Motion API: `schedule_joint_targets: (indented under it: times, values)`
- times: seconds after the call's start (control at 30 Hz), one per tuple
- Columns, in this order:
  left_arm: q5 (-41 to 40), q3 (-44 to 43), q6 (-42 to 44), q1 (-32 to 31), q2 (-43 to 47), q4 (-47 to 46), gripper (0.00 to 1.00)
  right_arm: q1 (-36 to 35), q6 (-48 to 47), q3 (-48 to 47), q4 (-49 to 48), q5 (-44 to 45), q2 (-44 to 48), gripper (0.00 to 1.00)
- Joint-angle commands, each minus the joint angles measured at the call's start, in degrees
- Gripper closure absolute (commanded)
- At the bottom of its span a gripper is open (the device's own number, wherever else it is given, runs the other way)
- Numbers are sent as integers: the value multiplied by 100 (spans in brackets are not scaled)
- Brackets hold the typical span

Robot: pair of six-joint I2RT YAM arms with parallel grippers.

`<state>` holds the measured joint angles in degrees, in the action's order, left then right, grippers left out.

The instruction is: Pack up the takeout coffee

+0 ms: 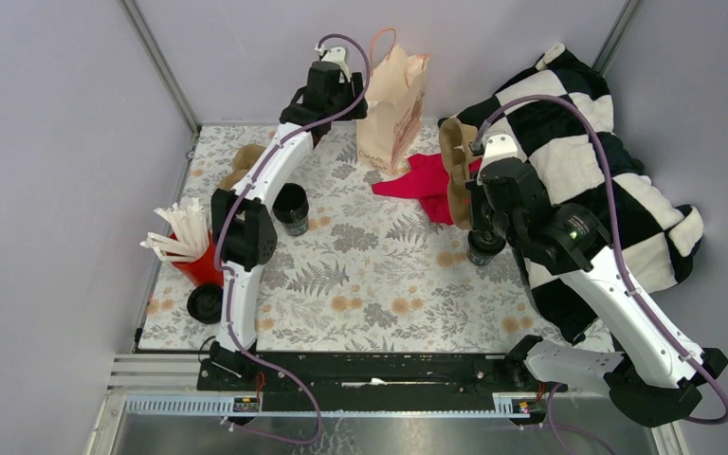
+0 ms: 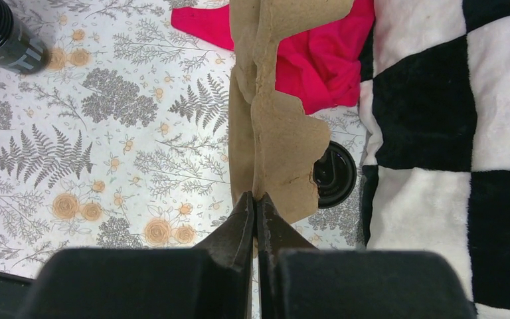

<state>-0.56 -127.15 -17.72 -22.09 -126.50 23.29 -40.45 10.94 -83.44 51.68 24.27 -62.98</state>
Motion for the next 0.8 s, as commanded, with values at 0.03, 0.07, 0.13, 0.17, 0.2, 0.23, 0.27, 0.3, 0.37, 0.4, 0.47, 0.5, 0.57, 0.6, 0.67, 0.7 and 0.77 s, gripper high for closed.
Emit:
schedule_joint_targets:
  times: [0.03,0.07,0.13,0.17,0.2,0.23,0.27,0.3,0.37,0.4,0.47,0.5,0.57,0.6,0.67,0.7,0.77]
  values:
    - [-356,-289,157,-13,136,-1109,36,36,67,59,-33,-164,-1,100]
    - [-330,-311,103,-19,124,-1168,36,30,58,68,-46,-165,-3,100]
    - [-291,-274,-31,-18,186,-1309,29,35,52,100,-68,-168,-4,100]
    - [-288,-203,-79,-22,244,-1428,26,36,49,95,-70,-173,-22,100]
    - [-293,-153,-102,-18,274,-1571,25,38,50,92,-73,-195,-40,100]
    - [-300,-148,-96,-21,281,-1696,25,38,56,87,-71,-196,-53,100]
    - [-361,-213,-81,-23,252,-1753,27,44,57,83,-58,-209,-64,100]
    - [-381,-303,-51,-24,175,-1746,31,45,64,82,-66,-219,-65,100]
    - [-376,-522,43,-24,-12,-1700,37,46,58,92,-58,-221,-57,100]
    - [-360,-601,48,-22,-102,-1701,40,49,45,99,-61,-219,-50,100]
    - [-283,-703,72,-22,-242,-1763,46,54,17,100,-50,-228,-48,100]
    - [-245,-734,70,-26,-296,-1811,48,50,7,100,-40,-234,-52,100]
    - [-233,-780,66,-40,-378,-1861,50,62,5,116,-32,-245,-39,100]
    - [-237,-798,73,-49,-414,-1863,51,63,12,117,-23,-261,-39,100]
    - [-234,-802,112,-65,-474,-1855,52,63,4,117,-26,-273,-39,100]
    - [-230,-799,137,-66,-503,-1854,54,61,-2,117,-37,-272,-44,100]
    - [-170,-813,189,-68,-541,-1867,56,69,-12,117,-34,-283,-52,100]
